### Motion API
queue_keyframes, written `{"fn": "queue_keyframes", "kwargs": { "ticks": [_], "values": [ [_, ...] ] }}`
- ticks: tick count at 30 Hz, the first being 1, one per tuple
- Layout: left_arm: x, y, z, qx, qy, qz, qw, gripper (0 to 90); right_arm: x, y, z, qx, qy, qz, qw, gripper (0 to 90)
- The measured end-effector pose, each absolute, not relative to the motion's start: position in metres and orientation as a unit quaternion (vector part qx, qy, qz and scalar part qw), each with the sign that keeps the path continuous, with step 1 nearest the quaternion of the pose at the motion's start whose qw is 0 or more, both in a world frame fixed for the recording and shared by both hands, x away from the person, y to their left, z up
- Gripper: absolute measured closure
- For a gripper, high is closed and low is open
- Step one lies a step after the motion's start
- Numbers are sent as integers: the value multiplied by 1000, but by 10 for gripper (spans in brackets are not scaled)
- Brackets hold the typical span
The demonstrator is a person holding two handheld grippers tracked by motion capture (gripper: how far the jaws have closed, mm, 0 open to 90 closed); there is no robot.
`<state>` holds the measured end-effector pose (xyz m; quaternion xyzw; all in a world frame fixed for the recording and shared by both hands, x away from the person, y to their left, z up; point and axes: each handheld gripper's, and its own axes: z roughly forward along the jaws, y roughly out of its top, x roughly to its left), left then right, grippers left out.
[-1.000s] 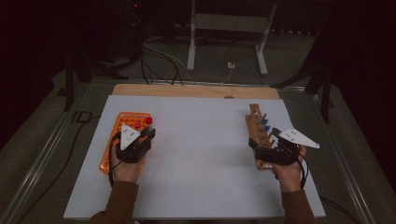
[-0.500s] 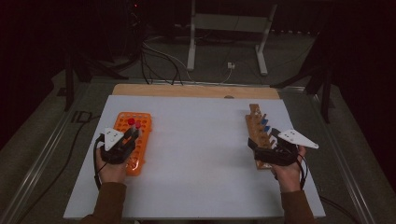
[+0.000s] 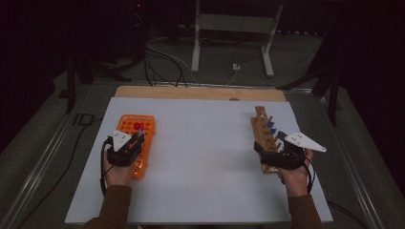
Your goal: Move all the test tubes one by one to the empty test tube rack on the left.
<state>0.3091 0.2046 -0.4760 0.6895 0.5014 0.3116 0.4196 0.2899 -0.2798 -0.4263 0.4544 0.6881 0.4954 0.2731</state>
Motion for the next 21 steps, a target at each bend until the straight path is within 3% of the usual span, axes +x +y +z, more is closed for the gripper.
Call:
{"fn": "queue_keyframes", "kwargs": {
  "ticks": [11, 18, 21],
  "values": [
    [317, 196, -485, 735, 519, 279, 335, 760, 291, -280, -427, 454, 691, 492, 273, 1],
    [317, 198, -485, 732, 524, 270, 342, 749, 292, -283, -428, 460, 688, 491, 273, 1],
    [314, 200, -484, 723, 526, 270, 357, 670, 293, -284, -427, 461, 687, 489, 275, 2]
  ]
}}
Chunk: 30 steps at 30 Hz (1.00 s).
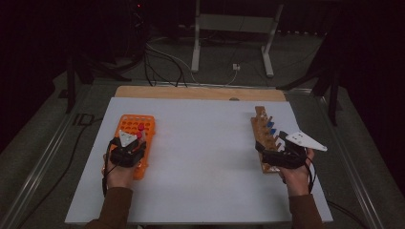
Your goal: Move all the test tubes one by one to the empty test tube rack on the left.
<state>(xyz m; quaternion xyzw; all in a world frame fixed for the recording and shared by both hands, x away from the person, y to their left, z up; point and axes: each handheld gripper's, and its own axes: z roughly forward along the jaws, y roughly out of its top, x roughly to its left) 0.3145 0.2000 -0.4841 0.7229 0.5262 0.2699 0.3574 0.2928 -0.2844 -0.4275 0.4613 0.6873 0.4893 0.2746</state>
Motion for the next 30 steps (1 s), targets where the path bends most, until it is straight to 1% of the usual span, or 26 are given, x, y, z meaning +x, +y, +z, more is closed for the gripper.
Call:
{"fn": "queue_keyframes", "kwargs": {
  "ticks": [2, 6, 9, 10, 11, 12, 14, 16, 19, 21, 23, 24, 27, 30],
  "values": [
    [311, 202, -483, 717, 523, 272, 373, 612, 294, -286, -427, 463, 687, 488, 275, 2],
    [303, 207, -476, 696, 508, 275, 426, 453, 296, -290, -427, 464, 688, 489, 270, 1],
    [298, 210, -470, 679, 505, 269, 460, 292, 299, -292, -428, 465, 690, 486, 266, 2],
    [298, 209, -468, 680, 500, 266, 466, 220, 300, -293, -429, 467, 691, 484, 266, 2],
    [297, 208, -467, 681, 498, 264, 468, 166, 301, -293, -430, 469, 691, 483, 264, 13],
    [296, 206, -466, 678, 496, 263, 475, 154, 303, -295, -431, 470, 691, 481, 264, 34],
    [295, 205, -464, 675, 491, 251, 490, 85, 305, -298, -433, 477, 689, 482, 256, 59],
    [294, 203, -461, 673, 488, 250, 495, 10, 309, -301, -435, 481, 689, 474, 263, 90],
    [291, 200, -457, 670, 482, 265, 499, 3, 316, -304, -439, 489, 691, 460, 271, 169],
    [289, 199, -455, 669, 479, 268, 502, 3, 322, -306, -443, 490, 700, 441, 276, 263],
    [287, 199, -455, 665, 483, 280, 497, 3, 326, -305, -448, 494, 706, 409, 303, 327],
    [286, 200, -454, 659, 488, 289, 494, 3, 328, -306, -450, 491, 710, 403, 305, 368],
    [284, 207, -453, 642, 500, 284, 508, 5, 333, -305, -453, 490, 710, 398, 310, 467],
    [282, 212, -453, 636, 503, 282, 513, 5, 338, -305, -455, 491, 713, 397, 304, 570]
  ]
}}
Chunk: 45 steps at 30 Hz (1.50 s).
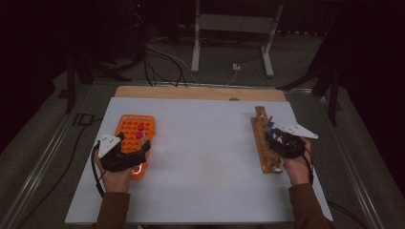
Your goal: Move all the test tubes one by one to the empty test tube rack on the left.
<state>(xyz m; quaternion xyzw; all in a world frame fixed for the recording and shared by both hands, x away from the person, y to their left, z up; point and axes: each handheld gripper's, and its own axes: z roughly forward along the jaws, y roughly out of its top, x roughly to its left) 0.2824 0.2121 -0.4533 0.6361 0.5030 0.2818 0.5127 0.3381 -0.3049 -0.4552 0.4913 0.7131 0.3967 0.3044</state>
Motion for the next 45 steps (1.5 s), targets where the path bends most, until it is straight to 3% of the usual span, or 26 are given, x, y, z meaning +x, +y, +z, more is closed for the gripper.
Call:
{"fn": "queue_keyframes", "kwargs": {
  "ticks": [7, 32, 45],
  "values": [
    [278, 214, -453, 626, 507, 286, 519, 4, 348, -306, -461, 502, 712, 402, 283, 751],
    [270, 193, -444, 651, 474, 284, 520, 4, 322, -306, -416, 479, 675, 449, 338, 764],
    [271, 143, -428, 684, 412, 266, 541, 5, 311, -279, -406, 440, 699, 478, 299, 762]
  ]
}}
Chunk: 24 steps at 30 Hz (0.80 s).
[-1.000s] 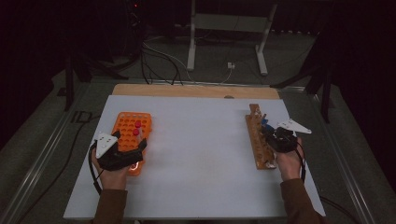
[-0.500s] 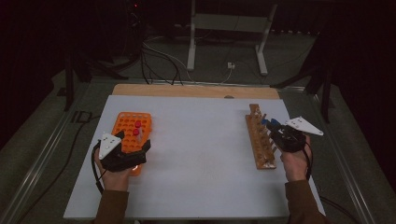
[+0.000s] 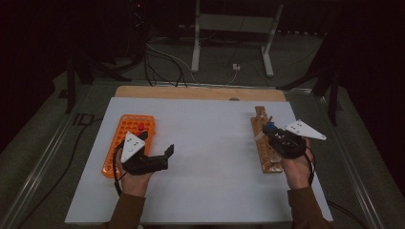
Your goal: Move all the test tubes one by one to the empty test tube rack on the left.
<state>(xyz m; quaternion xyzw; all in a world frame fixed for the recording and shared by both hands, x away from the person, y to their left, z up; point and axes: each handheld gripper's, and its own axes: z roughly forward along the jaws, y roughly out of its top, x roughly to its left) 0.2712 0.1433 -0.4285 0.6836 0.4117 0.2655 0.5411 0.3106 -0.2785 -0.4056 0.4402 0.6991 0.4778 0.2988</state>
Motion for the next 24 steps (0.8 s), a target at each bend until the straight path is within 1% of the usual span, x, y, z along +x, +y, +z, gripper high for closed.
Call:
{"fn": "queue_keyframes", "kwargs": {
  "ticks": [7, 10, 13, 16, 24],
  "values": [
    [280, 111, -430, 707, 376, 243, 548, 21, 305, -260, -411, 428, 714, 488, 263, 761],
    [283, 98, -431, 716, 362, 237, 547, 21, 304, -251, -414, 419, 724, 485, 255, 762],
    [286, 86, -433, 729, 352, 237, 537, 23, 302, -244, -415, 411, 730, 486, 248, 761],
    [287, 73, -436, 739, 337, 242, 531, 43, 301, -238, -415, 405, 735, 487, 242, 762],
    [290, 42, -437, 753, 324, 200, 537, 75, 297, -224, -417, 387, 748, 495, 214, 761]
  ]
}}
